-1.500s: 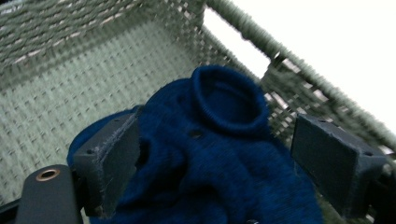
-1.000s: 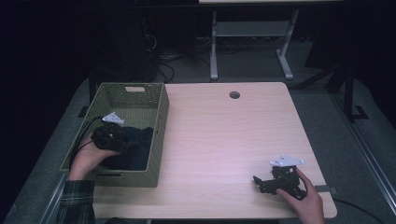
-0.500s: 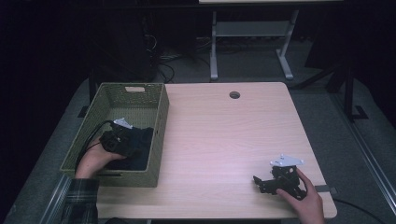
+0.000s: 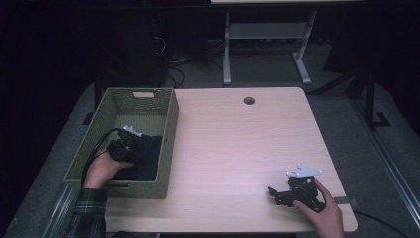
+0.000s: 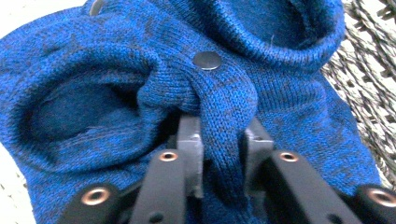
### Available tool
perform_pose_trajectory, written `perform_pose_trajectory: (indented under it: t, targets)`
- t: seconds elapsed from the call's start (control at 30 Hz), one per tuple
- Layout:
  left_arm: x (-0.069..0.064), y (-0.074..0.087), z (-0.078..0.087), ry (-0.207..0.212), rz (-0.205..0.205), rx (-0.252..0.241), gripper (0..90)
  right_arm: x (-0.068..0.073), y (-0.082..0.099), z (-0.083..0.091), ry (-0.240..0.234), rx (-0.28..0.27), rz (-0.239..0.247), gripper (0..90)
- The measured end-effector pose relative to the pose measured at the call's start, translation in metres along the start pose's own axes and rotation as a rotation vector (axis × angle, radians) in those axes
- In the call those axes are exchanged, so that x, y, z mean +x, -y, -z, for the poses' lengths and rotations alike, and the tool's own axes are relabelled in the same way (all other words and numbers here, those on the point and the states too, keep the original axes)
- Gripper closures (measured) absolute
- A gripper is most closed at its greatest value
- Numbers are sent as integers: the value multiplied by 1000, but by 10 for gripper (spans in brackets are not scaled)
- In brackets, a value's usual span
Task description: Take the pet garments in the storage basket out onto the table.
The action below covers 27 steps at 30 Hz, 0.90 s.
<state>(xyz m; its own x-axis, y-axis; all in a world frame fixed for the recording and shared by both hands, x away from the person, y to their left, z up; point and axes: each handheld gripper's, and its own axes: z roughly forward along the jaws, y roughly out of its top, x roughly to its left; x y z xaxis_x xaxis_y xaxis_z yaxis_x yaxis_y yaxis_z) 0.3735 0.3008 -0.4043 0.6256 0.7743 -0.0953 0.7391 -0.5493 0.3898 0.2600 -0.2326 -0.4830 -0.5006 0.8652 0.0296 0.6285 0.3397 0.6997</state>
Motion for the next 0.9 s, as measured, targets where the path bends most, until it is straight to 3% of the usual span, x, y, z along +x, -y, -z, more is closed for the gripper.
perform_pose_trajectory:
  t: [0.23, 0.47, 0.9]
  targets:
    - [2, 1, 15, -5, 18, -75, 793, 0, 0, 0, 0, 0, 0, 5]
    - [5, 4, 45, 14, 46, -220, 801, 0, 0, 0, 0, 0, 0, 5]
    - [11, 5, 88, 27, 86, -413, 807, 0, 0, 0, -1, 1, 6, 4]
